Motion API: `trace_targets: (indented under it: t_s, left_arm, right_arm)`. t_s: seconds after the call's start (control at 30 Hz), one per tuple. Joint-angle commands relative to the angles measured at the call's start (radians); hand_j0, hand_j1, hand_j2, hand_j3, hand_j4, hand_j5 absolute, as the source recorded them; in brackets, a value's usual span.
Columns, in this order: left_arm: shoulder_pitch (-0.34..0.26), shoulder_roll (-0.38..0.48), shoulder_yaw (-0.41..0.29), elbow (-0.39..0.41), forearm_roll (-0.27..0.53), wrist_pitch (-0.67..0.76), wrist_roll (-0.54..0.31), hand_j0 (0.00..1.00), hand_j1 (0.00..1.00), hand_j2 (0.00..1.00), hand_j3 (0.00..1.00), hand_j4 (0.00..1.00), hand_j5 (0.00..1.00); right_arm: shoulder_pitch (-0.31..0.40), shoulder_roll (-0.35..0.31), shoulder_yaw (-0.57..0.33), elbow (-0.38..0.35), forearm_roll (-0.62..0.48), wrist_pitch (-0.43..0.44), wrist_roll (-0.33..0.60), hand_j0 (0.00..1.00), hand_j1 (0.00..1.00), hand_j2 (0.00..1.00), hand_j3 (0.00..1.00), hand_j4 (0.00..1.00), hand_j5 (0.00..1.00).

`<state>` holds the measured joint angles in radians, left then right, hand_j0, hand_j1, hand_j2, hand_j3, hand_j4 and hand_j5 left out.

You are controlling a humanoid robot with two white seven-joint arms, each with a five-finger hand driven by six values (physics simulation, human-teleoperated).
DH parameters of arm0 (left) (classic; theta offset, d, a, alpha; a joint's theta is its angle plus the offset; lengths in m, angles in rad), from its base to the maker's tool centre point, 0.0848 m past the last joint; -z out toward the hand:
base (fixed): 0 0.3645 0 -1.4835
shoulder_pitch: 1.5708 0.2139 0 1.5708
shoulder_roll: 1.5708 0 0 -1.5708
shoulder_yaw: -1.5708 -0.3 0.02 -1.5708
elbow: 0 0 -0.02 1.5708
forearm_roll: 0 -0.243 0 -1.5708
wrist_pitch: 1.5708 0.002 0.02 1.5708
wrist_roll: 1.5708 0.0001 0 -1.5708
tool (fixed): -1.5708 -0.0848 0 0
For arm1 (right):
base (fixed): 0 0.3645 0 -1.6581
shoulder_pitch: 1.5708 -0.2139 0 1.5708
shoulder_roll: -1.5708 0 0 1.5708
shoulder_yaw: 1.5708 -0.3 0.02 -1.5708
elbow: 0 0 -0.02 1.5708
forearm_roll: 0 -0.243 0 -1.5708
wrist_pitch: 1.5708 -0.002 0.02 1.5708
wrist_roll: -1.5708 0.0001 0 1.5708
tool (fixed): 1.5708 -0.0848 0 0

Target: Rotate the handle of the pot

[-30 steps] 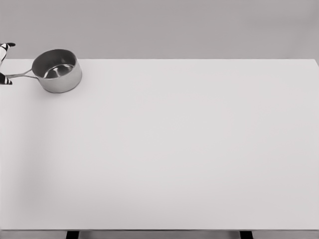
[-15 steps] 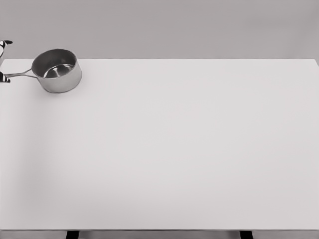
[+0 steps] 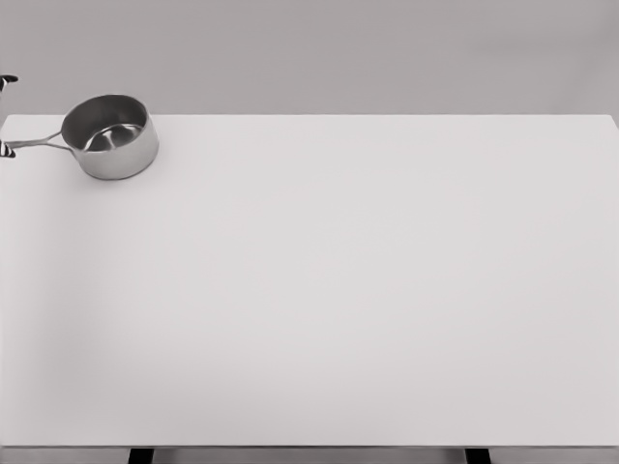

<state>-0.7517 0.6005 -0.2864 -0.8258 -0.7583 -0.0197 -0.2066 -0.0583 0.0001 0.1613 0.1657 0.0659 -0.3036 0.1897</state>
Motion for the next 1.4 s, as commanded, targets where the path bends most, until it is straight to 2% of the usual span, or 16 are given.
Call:
trace_targets:
  t_s: [0.0, 1.37]
  left_arm:
    - [0.000, 0.001, 0.003, 0.004, 0.001, 0.000, 0.001, 1.00, 1.00, 1.00, 1.00, 1.00, 1.00]
    - [-0.028, -0.037, 0.062, 0.037, 0.008, -0.003, 0.003, 1.00, 1.00, 1.00, 1.00, 1.00, 1.00]
  right_arm:
    - [0.000, 0.000, 0.000, 0.000, 0.000, 0.000, 0.000, 1.00, 1.00, 1.00, 1.00, 1.00, 1.00]
    - [0.000, 0.000, 0.000, 0.000, 0.000, 0.000, 0.000, 1.00, 1.00, 1.00, 1.00, 1.00, 1.00]
